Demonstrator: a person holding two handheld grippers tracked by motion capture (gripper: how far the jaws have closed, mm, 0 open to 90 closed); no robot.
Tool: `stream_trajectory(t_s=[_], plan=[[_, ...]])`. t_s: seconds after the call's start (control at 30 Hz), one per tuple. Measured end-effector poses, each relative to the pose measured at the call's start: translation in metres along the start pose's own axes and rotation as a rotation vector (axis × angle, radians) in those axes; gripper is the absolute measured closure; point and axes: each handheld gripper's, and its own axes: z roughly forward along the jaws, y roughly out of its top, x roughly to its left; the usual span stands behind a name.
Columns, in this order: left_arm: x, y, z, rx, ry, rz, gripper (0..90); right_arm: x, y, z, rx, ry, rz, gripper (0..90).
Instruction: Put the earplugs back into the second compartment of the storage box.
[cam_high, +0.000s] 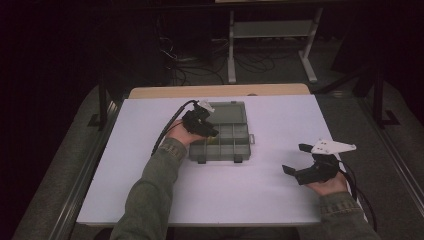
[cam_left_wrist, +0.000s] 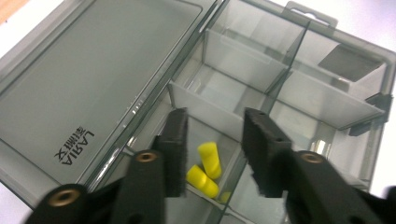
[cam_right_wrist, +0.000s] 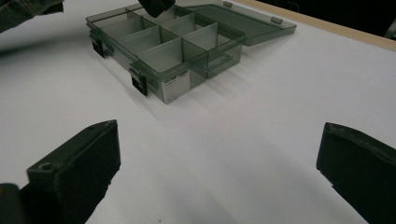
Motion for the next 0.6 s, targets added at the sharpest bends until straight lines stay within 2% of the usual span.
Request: stream_trajectory(t_s=[0.17,0.23,0.37,0.47,0.6], plan=[[-0.005,0.001,-0.009,-0.056,-0.003,0.01,37.6,0.0,0.0,0.0,0.001,-0.001,0.0,0.0],[-0.007,0.0,-0.014,-0.077,-0.017,0.005,29.6,0.0,0.0,0.0,0.0,-0.001,0.0,0.0],[-0.01,-0.003,-0.024,-0.152,-0.033,-0.007,13.3,0.0,0.0,0.0,0.001,-0.001,0.001,0.0],[-0.012,-0.006,-0.028,-0.16,-0.015,-0.007,0.0,0.0,0.0,0.0,0.001,-0.002,0.001,0.0],[-0.013,-0.012,-0.036,-0.187,-0.009,0.002,0.0,0.0,0.0,0.0,0.001,-0.003,0.002,0.0]])
